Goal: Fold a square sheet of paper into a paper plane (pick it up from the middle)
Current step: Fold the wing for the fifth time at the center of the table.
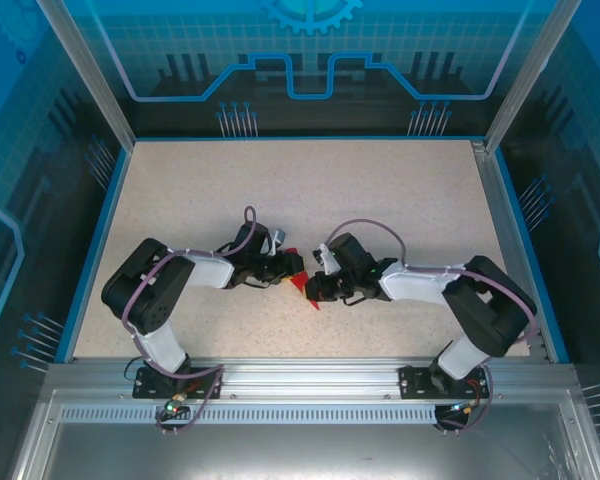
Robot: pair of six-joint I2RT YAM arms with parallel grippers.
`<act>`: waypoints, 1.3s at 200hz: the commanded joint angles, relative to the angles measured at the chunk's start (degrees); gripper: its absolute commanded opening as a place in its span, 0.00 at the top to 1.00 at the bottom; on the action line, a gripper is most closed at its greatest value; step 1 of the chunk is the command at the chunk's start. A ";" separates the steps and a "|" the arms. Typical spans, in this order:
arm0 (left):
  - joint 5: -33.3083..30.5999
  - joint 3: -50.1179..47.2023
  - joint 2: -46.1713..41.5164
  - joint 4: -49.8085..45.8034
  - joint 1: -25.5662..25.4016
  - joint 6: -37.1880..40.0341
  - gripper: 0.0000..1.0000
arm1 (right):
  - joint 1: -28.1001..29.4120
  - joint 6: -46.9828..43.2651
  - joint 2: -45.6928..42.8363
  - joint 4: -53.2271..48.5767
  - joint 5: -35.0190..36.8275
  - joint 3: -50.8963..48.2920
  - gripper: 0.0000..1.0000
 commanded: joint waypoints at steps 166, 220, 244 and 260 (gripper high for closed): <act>-2.81 0.87 1.78 -4.85 -0.22 1.92 0.57 | -0.73 -1.26 -0.23 -5.31 0.33 -4.64 0.90; -2.78 0.79 1.92 -4.76 -0.24 1.96 0.57 | -0.48 -2.31 3.13 -10.00 2.92 -5.57 0.90; -2.70 0.83 1.74 -4.84 -0.22 2.01 0.57 | -0.52 -2.64 -1.84 -9.53 2.38 -4.67 0.90; -2.69 0.82 1.45 -4.85 -0.26 2.10 0.57 | -0.55 -2.99 -4.86 -8.96 1.93 -3.31 0.90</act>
